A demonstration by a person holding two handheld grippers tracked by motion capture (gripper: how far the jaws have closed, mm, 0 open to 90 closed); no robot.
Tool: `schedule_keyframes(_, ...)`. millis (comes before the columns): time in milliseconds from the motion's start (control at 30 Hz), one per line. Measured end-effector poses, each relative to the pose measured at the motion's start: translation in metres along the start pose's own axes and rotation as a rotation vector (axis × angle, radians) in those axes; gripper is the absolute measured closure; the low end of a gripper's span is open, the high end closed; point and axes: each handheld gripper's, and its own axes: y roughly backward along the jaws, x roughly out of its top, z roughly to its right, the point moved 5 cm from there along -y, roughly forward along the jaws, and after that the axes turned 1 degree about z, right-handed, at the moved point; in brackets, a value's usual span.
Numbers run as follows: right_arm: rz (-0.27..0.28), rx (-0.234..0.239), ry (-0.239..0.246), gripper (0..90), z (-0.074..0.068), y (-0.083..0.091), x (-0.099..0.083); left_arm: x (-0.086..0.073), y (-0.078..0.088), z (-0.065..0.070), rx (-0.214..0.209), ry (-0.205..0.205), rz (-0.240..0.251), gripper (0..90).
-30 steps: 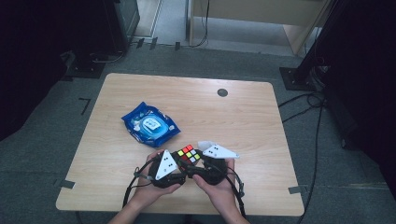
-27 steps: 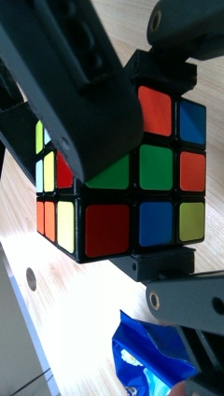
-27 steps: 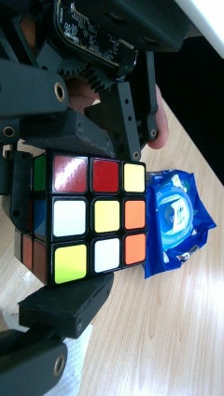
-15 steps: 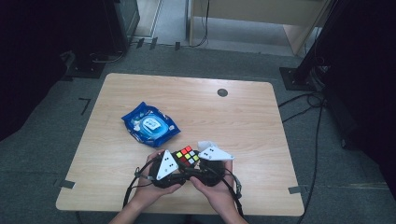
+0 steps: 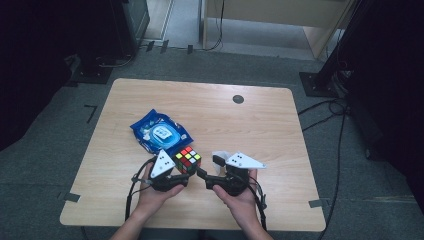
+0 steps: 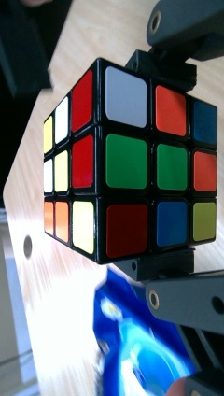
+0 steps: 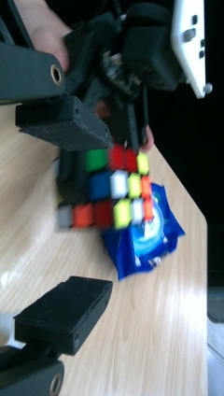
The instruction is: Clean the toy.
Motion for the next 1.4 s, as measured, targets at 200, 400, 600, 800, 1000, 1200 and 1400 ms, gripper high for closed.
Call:
schedule_keyframes(200, -0.027, 0.009, 0.0, 29.6, 0.011, -0.014, -0.021, 0.011, 0.014, -0.02, 0.0, 0.124, 0.053, 34.2)
schedule_keyframes(400, -0.032, 0.074, 0.081, 23.3, -0.015, -0.036, -0.031, 0.016, 0.012, -0.004, -0.045, 0.119, 0.049, 34.2)
schedule_keyframes(600, 0.01, 0.029, 0.127, 21.9, -0.02, -0.041, -0.032, 0.016, 0.006, 0.011, -0.079, 0.098, 0.03, 34.1)
schedule_keyframes(800, 0.061, -0.041, 0.199, 33.0, -0.02, -0.038, -0.031, 0.015, 0.003, 0.016, -0.1, 0.1, 0.021, 34.1)
schedule_keyframes(1000, 0.054, -0.049, 0.248, 34.1, -0.019, -0.039, -0.035, 0.015, 0.002, 0.017, -0.094, 0.099, -0.015, 33.7)
schedule_keyframes(1200, 0.03, -0.118, 0.504, 34.3, -0.023, -0.04, -0.044, 0.018, 0.003, 0.016, -0.116, 0.088, -0.086, 33.5)
schedule_keyframes(1400, 0.006, -0.164, 0.629, 33.8, -0.019, -0.041, -0.046, 0.016, 0.002, 0.016, -0.108, 0.052, -0.109, 34.1)
